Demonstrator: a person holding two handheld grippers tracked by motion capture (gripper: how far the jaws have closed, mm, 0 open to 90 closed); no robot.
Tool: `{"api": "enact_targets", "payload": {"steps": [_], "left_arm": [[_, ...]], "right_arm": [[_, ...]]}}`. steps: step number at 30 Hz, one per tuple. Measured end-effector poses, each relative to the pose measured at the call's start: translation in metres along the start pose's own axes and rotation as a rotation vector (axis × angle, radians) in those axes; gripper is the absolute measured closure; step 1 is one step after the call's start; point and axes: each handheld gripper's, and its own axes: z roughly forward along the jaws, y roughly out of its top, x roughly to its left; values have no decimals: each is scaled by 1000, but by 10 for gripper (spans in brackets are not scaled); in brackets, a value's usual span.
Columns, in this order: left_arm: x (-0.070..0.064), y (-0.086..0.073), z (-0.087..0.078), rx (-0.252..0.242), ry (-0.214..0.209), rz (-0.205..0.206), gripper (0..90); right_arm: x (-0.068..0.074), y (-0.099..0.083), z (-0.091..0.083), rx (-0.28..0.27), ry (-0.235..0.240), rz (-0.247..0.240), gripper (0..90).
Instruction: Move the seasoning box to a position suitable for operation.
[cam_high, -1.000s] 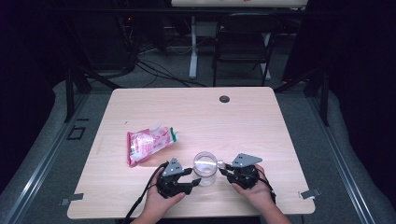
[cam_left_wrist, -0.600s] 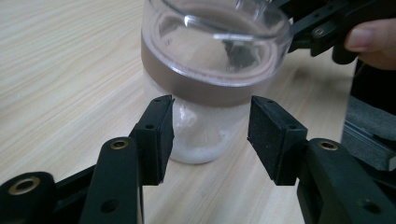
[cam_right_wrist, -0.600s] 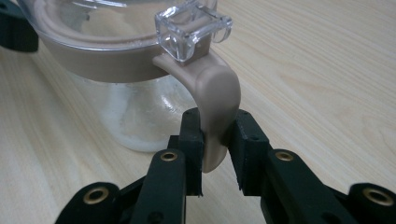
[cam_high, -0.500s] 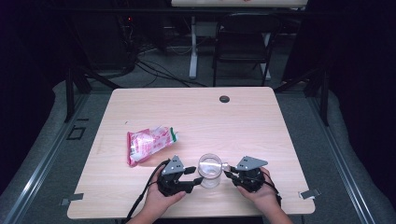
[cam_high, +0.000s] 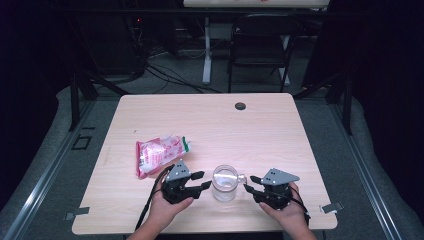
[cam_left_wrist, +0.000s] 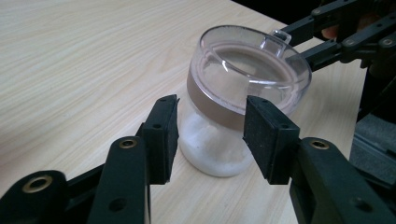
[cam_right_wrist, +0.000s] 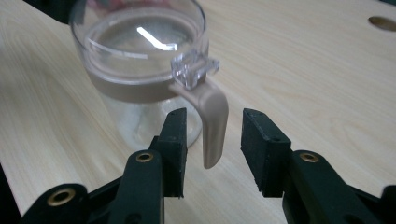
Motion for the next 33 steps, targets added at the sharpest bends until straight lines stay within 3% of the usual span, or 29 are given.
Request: {"api": "enact_targets", "payload": {"steps": [3, 6, 9, 11, 15, 18, 21, 28, 33], "left_arm": [[2, 2, -1, -15, -14, -30, 562], [4, 4, -1, -10, -2, -34, 560], [6, 5, -2, -12, -4, -45, 580], [8, 6, -3, -15, 1, -50, 603], [11, 8, -4, -20, 16, -39, 632], [11, 9, -4, -26, 10, -41, 704], [11, 9, -4, -20, 9, -30, 757], [9, 5, -1, 2, -16, -20, 827], [5, 4, 1, 14, -35, -8, 860]], "right_arm": [[2, 10, -7, -4, -20, 22, 626], [3, 20, -12, -7, -66, 26, 567], [3, 30, -14, 9, -59, 58, 563], [4, 34, -15, 15, -64, 44, 631], [4, 39, -12, 15, -43, 69, 656], [3, 48, -7, 15, -49, 67, 680], [5, 57, -4, -21, -44, 81, 735], [9, 51, -3, -46, -52, 114, 791], [6, 46, -1, -30, -26, 135, 806]]}}
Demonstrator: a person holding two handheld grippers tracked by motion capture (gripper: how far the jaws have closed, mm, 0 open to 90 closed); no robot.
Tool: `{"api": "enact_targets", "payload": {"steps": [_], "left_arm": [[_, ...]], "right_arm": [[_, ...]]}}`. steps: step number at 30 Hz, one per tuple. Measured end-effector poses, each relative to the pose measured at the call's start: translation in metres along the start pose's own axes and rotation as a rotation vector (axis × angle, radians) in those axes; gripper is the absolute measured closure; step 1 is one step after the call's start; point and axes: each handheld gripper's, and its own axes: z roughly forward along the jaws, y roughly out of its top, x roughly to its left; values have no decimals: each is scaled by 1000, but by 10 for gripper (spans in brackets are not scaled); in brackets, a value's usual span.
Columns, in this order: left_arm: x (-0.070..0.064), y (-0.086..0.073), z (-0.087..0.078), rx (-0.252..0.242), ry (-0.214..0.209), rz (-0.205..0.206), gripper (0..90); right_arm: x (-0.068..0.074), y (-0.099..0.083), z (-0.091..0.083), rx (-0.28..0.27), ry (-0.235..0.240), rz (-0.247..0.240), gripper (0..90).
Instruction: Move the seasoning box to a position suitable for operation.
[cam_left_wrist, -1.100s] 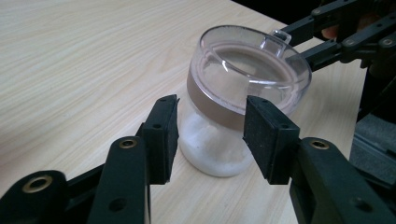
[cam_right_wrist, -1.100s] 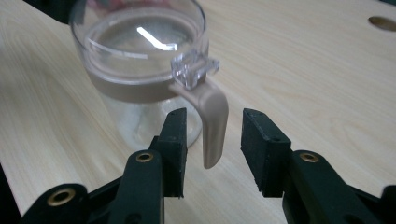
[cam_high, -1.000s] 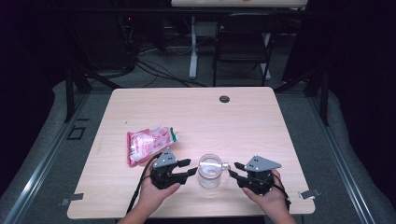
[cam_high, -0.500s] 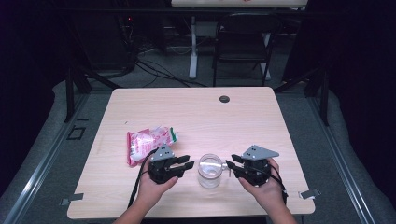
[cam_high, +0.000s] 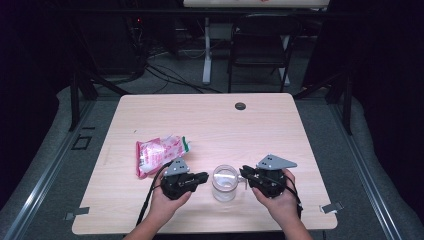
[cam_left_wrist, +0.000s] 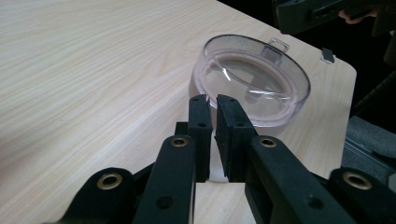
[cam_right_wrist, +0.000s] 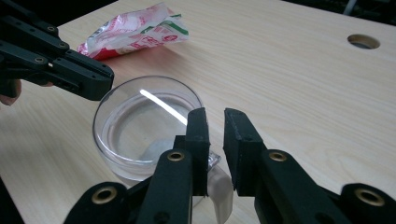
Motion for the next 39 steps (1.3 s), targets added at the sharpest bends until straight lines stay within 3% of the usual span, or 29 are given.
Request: {"api": "enact_targets", "payload": {"steps": [8, 18, 39], "left_arm": [[-3, -2, 3, 48, -7, 43, 900], [-7, -8, 10, 89, -26, 36, 900], [-10, -9, 11, 85, -28, 36, 900]], "right_arm": [[-3, -6, 4, 16, 3, 12, 844], [-4, -10, 3, -4, 15, 10, 835], [-4, -11, 4, -13, 24, 8, 814]]}}
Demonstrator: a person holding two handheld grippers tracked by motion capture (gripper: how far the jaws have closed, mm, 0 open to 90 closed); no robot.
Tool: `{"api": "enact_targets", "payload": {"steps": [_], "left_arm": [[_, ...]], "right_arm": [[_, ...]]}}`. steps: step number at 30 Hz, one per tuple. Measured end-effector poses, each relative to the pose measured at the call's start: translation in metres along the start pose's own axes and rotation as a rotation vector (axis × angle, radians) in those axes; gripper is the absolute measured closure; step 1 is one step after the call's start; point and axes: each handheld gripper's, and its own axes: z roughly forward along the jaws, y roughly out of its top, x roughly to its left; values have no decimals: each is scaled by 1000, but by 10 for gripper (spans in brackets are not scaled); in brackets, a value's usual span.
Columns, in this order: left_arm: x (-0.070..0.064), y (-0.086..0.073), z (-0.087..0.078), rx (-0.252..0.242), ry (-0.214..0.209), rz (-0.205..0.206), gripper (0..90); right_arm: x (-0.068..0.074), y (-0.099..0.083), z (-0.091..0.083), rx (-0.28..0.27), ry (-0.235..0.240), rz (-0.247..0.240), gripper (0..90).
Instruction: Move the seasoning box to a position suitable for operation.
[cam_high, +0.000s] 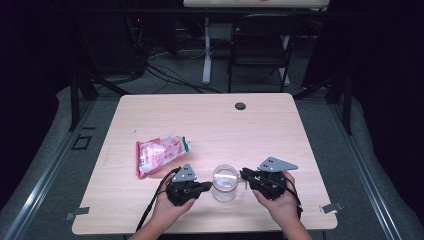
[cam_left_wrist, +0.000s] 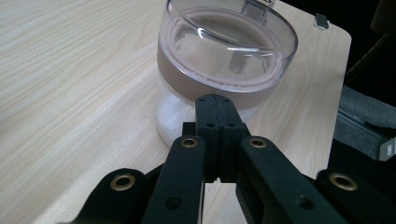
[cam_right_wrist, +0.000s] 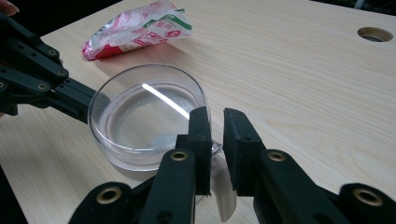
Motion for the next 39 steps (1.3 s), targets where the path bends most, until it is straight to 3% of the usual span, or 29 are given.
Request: {"api": "enact_targets", "payload": {"steps": [14, 25, 30, 39], "left_arm": [[-1, 5, -4, -31, -22, -7, 900], [-4, 14, -9, -42, -15, 24, 900], [-4, 19, -9, -58, -29, -4, 881], [-10, 28, -9, -60, -19, 8, 777]], "right_arm": [[3, 1, 1, 2, -13, -8, 763], [13, 0, -7, -2, -6, -57, 673], [19, -1, -11, 7, 3, -96, 635], [31, -1, -17, -1, 2, -146, 527]]}}
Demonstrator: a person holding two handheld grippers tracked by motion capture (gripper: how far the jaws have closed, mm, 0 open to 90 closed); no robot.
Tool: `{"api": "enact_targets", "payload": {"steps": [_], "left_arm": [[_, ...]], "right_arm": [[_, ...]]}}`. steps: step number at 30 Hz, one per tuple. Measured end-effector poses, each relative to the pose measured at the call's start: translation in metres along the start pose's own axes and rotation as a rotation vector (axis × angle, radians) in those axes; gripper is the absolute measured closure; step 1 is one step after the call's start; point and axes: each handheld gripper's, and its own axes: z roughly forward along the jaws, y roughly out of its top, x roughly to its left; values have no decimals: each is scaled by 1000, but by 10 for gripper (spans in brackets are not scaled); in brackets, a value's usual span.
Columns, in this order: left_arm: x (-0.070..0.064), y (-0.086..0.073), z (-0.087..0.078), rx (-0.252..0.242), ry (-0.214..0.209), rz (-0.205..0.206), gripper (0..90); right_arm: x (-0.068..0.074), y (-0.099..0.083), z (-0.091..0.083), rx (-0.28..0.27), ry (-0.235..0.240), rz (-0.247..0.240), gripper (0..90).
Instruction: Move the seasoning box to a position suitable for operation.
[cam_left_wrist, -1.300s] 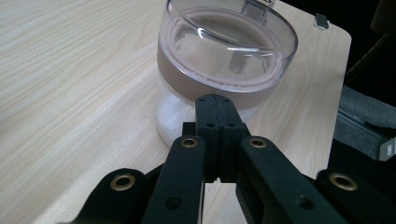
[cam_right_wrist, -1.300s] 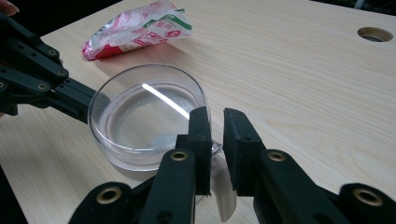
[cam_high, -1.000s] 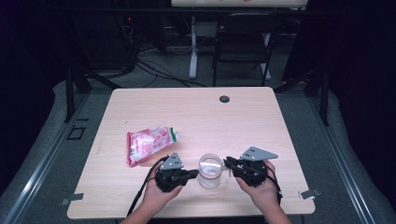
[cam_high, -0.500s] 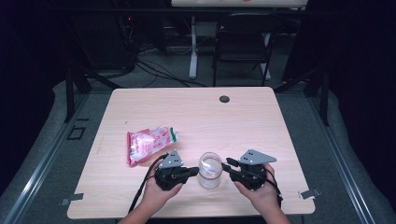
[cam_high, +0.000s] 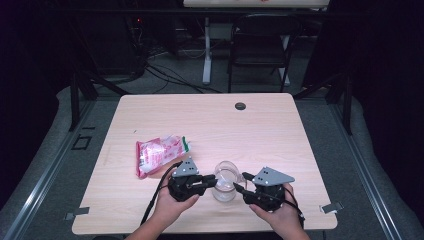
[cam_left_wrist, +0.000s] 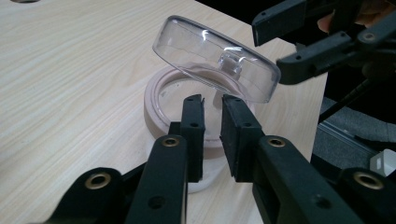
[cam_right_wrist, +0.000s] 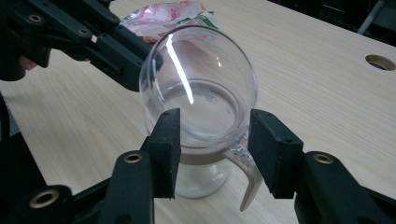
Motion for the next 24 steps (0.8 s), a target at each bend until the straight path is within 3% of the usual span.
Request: {"api": "enact_targets", "payload": {"steps": [9, 13, 24], "left_arm": [[1, 7, -2, -12, 17, -2, 710], [0, 9, -5, -24, 27, 10, 697], [7, 2, 3, -10, 87, 2, 635]], "right_arm": [[13, 2, 2, 0, -15, -109, 449], [20, 2, 8, 18, -59, -158, 442], [21, 1, 11, 20, -72, -170, 479]]}}
